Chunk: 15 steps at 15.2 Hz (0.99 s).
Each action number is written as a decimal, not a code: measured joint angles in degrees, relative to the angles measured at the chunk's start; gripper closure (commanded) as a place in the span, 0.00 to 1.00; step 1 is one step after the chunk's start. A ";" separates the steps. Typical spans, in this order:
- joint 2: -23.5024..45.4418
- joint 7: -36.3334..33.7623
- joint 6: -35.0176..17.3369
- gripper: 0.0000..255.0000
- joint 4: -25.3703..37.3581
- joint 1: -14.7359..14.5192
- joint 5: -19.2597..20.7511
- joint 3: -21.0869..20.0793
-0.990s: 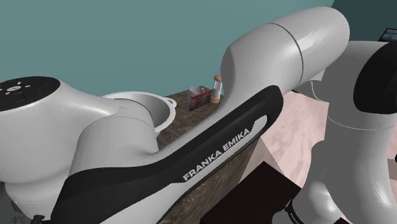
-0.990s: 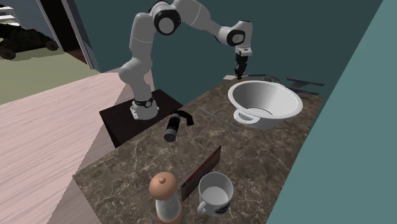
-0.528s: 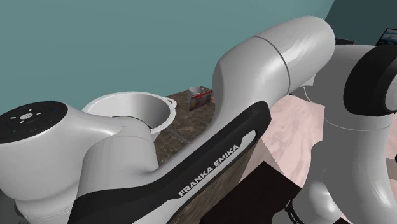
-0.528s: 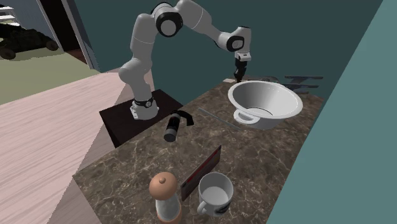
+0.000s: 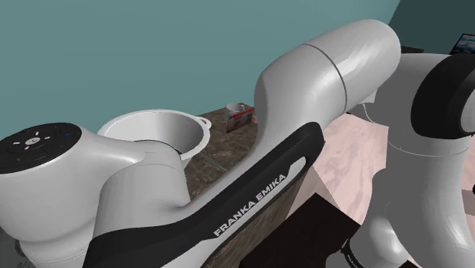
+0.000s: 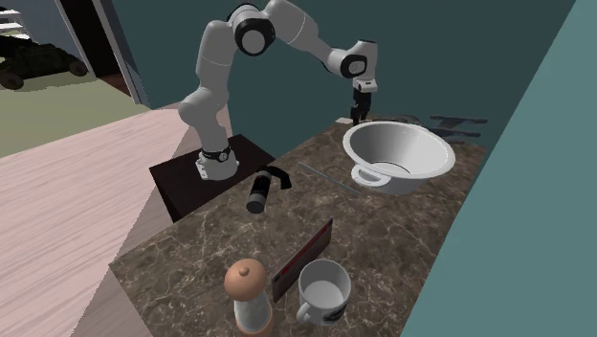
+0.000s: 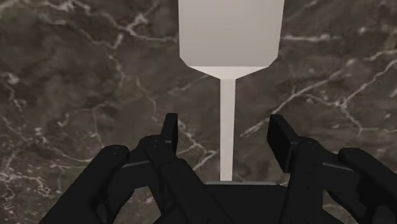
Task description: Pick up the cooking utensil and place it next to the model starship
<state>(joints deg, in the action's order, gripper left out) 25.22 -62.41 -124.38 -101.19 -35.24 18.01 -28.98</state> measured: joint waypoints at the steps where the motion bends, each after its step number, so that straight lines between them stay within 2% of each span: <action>1: 0.01 0.00 0.00 0.00 -0.05 0.00 -0.01 0.00; 4: 0.12 0.01 -0.03 0.00 -0.02 -0.01 0.02 0.02; 10: -3.06 1.38 5.21 0.00 2.50 0.53 -2.17 -1.13; 15: -3.26 1.49 5.56 0.00 2.63 0.59 -2.32 -1.19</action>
